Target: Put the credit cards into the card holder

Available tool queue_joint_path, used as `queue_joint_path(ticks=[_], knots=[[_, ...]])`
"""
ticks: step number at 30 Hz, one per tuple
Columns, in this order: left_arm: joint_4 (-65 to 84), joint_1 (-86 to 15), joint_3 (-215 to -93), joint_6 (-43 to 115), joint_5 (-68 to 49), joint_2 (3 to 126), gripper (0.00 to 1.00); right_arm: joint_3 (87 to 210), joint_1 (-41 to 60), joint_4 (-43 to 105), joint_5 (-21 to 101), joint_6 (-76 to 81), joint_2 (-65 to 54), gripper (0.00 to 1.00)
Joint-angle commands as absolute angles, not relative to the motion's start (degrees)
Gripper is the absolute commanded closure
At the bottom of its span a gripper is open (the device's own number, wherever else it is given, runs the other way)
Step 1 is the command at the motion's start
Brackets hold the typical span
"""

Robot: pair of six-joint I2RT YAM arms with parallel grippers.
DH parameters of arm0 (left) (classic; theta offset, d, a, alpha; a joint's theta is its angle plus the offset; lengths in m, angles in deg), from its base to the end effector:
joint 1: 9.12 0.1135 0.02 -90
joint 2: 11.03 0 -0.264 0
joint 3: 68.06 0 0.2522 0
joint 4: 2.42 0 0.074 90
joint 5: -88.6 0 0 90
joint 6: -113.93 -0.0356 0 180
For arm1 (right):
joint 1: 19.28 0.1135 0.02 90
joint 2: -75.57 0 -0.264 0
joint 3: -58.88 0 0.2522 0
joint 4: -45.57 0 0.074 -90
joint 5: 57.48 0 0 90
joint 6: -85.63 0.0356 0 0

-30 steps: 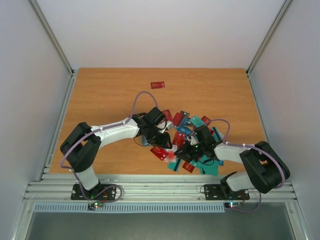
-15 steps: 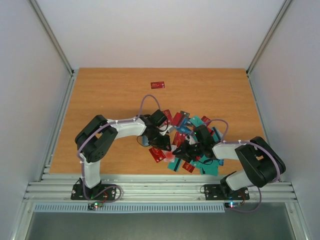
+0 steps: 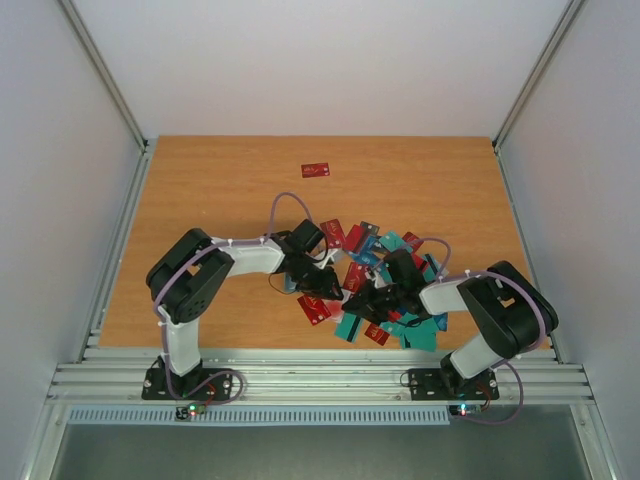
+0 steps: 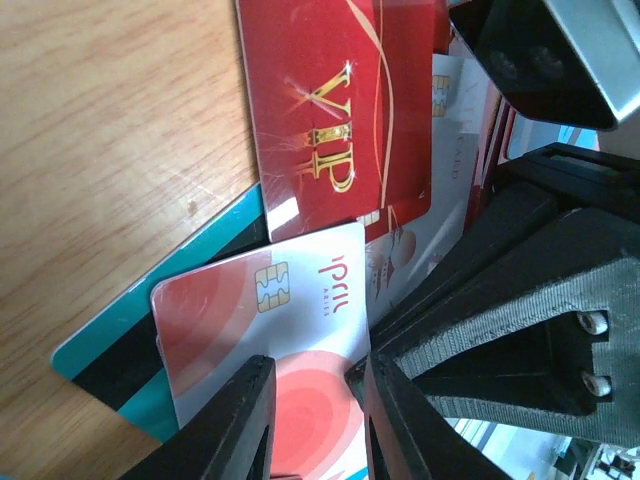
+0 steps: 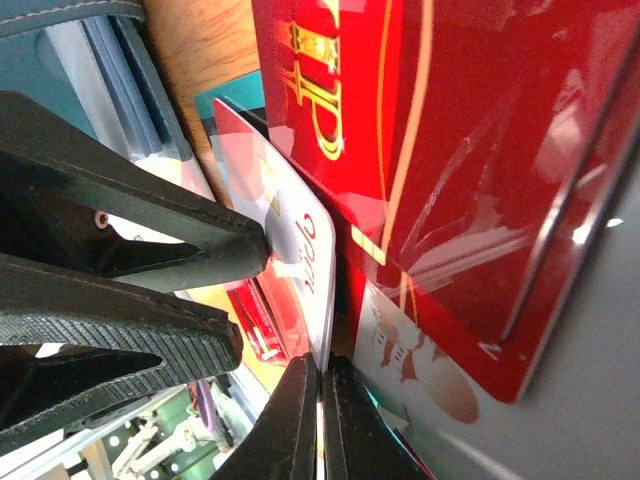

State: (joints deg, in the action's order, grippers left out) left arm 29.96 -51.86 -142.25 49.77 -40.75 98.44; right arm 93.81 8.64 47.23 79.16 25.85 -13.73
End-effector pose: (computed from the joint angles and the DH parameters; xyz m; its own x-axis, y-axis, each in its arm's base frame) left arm 0.2435 -0.2558 0.1228 -0.9173 0.3887 -0.0865 0.3356 0.6375 -0.6935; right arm 0.1852 0.1274 0.0942 -0.9651 -0.1204 -0.2324 -0.2603 0.5335 0.8048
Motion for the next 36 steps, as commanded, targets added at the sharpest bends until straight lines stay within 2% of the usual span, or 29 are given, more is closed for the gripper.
queue_joint_path(ticks=[1, 9, 17, 22, 29, 32, 36], knots=[[28.8, -52.1, -138.9, 52.8, -40.8, 98.8, 0.72, 95.9, 8.8, 52.8, 76.0, 27.8, -14.7, 0.99], [35.6, -51.8, -143.5, 52.9, -39.1, 91.1, 0.71, 96.5, 8.8, 46.8, 75.4, 28.3, -12.5, 0.99], [43.5, -50.7, -147.6, 52.5, -35.0, 81.2, 0.62, 100.3, 7.9, 26.8, 71.9, 24.5, -0.9, 0.99], [45.1, -50.5, -148.1, 53.9, -32.9, 75.8, 0.61, 103.7, 6.2, 16.7, 69.6, 22.0, 6.0, 0.99], [47.1, -50.1, -150.1, 57.2, -29.2, 68.1, 0.6, 111.6, 4.7, 8.8, 68.5, 21.7, 14.9, 0.99], [47.2, -49.6, -150.6, 58.9, -26.6, 62.8, 0.54, 116.3, 4.3, 8.0, 67.9, 23.3, 17.6, 0.99], [42.8, -47.1, -149.0, 62.7, -28.8, 57.2, 0.53, 124.0, 4.3, 8.4, 66.8, 25.9, 19.1, 0.99]])
